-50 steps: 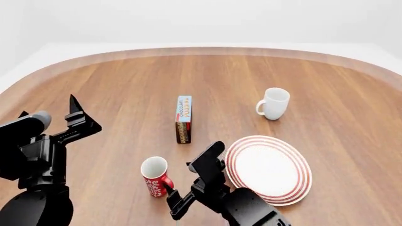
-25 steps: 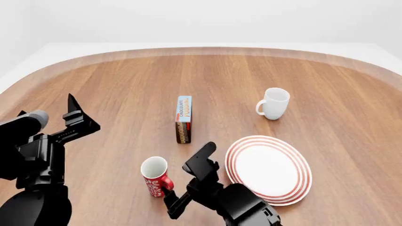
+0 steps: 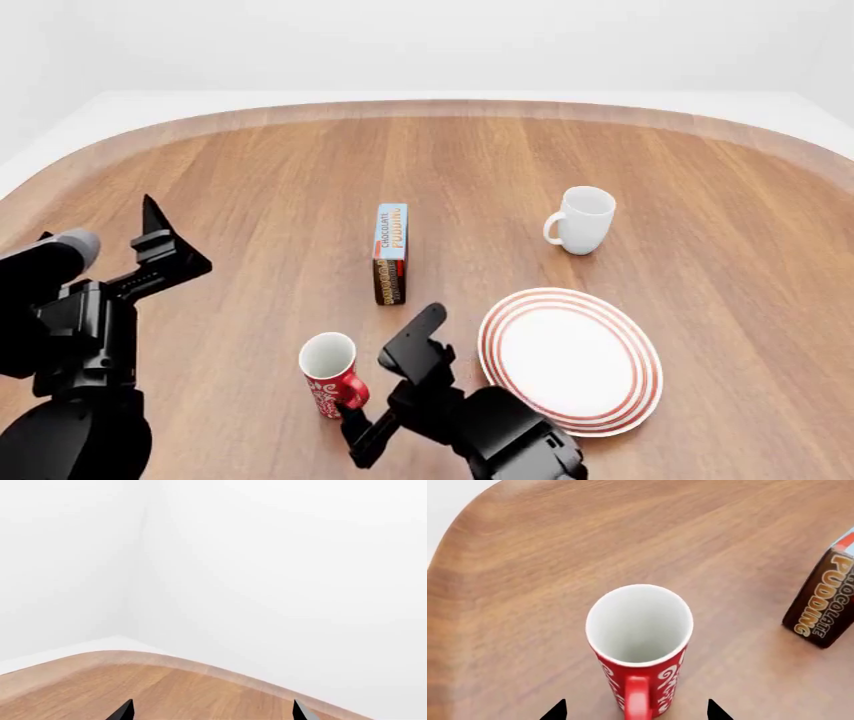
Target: Pick up the red mug and put it on the plate
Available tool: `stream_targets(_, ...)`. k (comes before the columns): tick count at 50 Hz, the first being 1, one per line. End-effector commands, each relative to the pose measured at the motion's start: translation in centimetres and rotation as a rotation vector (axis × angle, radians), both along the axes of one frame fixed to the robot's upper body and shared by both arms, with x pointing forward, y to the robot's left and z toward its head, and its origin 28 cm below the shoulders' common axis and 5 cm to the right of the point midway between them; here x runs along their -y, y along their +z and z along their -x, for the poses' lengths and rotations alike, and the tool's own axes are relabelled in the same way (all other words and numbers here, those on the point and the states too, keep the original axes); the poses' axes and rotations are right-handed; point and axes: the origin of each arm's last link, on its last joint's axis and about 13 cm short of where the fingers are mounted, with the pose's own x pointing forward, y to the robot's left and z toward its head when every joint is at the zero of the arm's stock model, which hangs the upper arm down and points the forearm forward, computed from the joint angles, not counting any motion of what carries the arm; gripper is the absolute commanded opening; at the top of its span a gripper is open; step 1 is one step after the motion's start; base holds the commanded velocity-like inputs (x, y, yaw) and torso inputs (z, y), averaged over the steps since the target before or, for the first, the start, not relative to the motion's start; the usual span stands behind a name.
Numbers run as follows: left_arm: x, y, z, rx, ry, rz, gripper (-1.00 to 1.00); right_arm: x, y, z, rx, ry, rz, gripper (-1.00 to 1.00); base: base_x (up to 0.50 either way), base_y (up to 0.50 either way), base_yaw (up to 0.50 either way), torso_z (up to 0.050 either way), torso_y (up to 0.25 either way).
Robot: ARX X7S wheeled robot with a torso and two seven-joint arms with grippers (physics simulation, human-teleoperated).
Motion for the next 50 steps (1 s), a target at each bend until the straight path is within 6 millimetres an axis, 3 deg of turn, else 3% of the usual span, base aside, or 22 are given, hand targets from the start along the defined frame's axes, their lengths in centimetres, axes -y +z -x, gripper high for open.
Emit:
stream_targets(1, 0.0, 0.2, 0.2, 0.005, -0.001, 0.0, 1.0, -0.1, -0.7, 0.1, -0.025, 0.006, 0.01, 1.0, 0.0, 0.0, 0.0, 0.0, 0.0)
stream_targets(50, -0.2, 0.7, 0.9, 0.021, -0.004, 0.013, 1.0, 0.5, -1.9, -1.1, -0.101, -0.023, 0.02, 1.0, 0.0, 0.0, 0.0, 0.0, 0.0)
